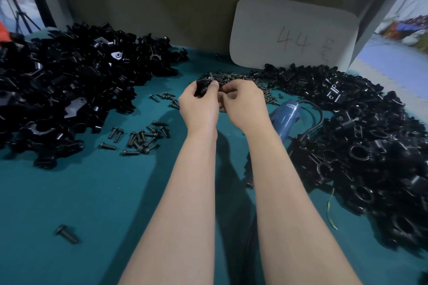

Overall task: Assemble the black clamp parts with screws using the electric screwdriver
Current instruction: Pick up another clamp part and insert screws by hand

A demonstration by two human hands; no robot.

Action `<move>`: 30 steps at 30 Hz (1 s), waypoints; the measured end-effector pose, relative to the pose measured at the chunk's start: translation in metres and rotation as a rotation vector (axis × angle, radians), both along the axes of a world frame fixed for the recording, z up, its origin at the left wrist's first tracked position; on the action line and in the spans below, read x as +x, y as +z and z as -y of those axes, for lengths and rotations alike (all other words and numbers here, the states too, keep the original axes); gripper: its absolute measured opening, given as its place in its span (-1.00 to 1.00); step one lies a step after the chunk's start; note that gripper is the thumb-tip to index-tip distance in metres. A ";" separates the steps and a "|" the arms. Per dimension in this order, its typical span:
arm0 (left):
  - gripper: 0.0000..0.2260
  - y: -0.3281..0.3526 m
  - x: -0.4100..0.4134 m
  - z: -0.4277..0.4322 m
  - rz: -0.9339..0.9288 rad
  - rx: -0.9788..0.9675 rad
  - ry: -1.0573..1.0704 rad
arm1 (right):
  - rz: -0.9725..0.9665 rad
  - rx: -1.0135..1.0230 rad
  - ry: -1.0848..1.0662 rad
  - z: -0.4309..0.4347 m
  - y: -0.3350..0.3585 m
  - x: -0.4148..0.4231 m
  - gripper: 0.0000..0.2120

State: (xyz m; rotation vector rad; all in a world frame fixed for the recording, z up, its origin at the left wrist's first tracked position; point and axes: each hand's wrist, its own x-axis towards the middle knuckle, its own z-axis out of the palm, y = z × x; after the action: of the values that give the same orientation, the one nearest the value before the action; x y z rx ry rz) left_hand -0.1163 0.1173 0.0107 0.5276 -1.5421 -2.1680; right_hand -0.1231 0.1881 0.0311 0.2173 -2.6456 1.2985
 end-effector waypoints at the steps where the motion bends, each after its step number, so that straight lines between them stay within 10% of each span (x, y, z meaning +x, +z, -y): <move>1: -0.92 0.000 0.000 0.000 -0.003 0.016 -0.005 | 0.008 0.014 0.007 -0.001 0.000 -0.001 -0.88; 12: -0.96 -0.003 -0.002 -0.010 -0.021 -0.018 -0.031 | -0.067 0.039 -0.128 -0.005 -0.013 -0.007 -0.60; 18: -0.95 -0.004 -0.002 -0.009 -0.006 -0.034 0.002 | 0.039 0.001 -0.012 -0.011 0.000 -0.006 -0.92; 30: -0.94 0.001 -0.001 -0.006 0.025 -0.028 0.044 | -0.024 0.157 -0.014 0.007 -0.010 -0.001 -0.96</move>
State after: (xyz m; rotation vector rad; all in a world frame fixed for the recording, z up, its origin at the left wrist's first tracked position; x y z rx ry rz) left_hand -0.1169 0.1230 0.0114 0.5755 -1.5571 -2.1112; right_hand -0.1239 0.1808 0.0216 0.2345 -2.7252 1.0781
